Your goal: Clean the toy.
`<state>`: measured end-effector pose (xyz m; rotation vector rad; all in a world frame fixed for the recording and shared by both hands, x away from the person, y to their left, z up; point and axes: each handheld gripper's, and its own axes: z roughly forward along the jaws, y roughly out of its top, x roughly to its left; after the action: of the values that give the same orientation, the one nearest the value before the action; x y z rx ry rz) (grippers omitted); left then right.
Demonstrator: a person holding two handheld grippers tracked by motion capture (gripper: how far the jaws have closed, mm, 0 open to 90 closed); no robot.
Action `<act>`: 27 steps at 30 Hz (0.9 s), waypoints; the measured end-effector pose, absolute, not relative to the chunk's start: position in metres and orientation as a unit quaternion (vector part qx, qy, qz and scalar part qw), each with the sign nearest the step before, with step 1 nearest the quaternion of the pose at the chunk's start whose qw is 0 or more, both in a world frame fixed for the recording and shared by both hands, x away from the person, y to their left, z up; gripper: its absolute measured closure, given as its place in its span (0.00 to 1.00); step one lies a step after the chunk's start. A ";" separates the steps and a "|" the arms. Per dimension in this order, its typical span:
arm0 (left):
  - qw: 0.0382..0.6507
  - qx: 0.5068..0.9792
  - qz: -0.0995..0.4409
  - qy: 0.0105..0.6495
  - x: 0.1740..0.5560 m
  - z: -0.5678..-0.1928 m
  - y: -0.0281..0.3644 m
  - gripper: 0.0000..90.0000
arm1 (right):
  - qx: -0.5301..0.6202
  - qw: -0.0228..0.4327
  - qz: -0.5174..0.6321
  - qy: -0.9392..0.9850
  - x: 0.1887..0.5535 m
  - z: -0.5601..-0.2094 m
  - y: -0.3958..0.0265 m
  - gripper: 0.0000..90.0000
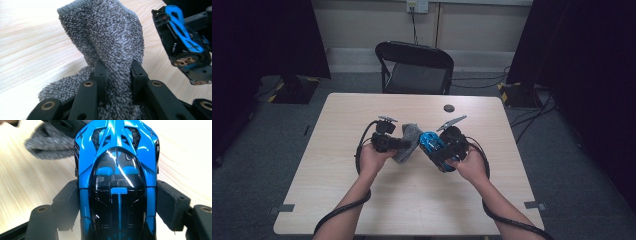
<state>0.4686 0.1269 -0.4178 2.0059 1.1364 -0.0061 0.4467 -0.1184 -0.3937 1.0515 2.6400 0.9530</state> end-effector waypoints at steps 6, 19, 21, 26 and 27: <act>0.410 0.804 -0.025 0.429 0.466 -0.426 0.108 0.81 | 0.349 0.071 0.313 0.880 0.446 -0.396 -0.116 0.30; 0.408 0.824 -0.054 0.389 0.452 -0.433 0.086 0.81 | 0.354 0.074 0.310 0.879 0.453 -0.397 -0.115 0.30; 0.408 0.826 -0.058 0.386 0.451 -0.434 0.086 0.81 | 0.356 0.076 0.310 0.878 0.454 -0.396 -0.116 0.30; 0.404 0.832 -0.065 0.373 0.442 -0.438 0.081 0.81 | 0.364 0.077 0.310 0.875 0.459 -0.395 -0.117 0.30; 0.401 0.835 -0.069 0.370 0.441 -0.439 0.079 0.81 | 0.366 0.077 0.310 0.874 0.460 -0.395 -0.117 0.30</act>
<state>0.4407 0.0792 -0.4387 2.1118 0.9346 -0.1732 0.4601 -0.1170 -0.3951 1.0958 2.6200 0.9304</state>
